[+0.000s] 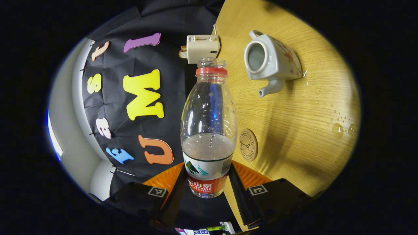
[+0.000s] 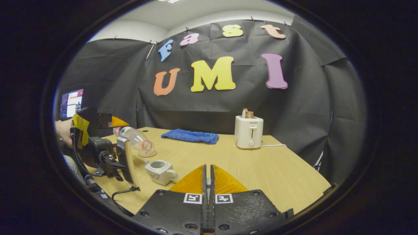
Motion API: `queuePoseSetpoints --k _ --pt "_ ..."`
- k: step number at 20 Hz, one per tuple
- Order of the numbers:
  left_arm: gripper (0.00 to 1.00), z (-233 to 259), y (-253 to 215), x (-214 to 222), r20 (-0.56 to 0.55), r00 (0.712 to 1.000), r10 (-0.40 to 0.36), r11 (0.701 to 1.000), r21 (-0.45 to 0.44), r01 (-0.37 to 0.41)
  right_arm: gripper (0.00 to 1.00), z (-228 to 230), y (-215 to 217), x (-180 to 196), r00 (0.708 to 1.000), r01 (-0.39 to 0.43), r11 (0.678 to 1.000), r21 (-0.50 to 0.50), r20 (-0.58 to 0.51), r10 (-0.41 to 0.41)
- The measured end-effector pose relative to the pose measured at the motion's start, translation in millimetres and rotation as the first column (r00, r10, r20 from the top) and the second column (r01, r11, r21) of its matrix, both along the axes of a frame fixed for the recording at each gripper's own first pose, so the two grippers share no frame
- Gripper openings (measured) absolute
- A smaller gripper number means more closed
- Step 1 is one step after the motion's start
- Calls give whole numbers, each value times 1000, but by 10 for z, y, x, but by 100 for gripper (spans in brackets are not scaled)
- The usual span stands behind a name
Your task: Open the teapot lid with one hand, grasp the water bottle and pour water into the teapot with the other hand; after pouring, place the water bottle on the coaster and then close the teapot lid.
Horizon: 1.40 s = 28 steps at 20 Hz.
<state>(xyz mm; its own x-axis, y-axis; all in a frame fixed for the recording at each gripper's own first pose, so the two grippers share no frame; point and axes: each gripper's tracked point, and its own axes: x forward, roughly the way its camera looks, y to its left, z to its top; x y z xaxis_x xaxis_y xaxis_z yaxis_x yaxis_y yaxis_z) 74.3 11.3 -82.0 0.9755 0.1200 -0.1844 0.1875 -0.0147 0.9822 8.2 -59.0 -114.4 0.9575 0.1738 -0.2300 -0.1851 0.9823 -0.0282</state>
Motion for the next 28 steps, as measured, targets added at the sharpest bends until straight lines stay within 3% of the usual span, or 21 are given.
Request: queuePoseSetpoints --k 3,4,14,28 --pt "80 44 -7 63 0 1000 -11 999 38 11 0 10 -43 5 1000 7 1000 3 3 -7" --pt "76 54 -11 73 4 1000 -14 999 52 14 0 2 -43 7 1000 8 1000 2 3 -8" --pt "76 187 -91 88 31 999 -44 982 185 37 0 -25 -62 5 1000 7 1000 6 1 -7" --pt "76 362 -113 87 67 996 -66 956 290 44 0 -28 -77 -9 1000 6 1000 8 7 -6"
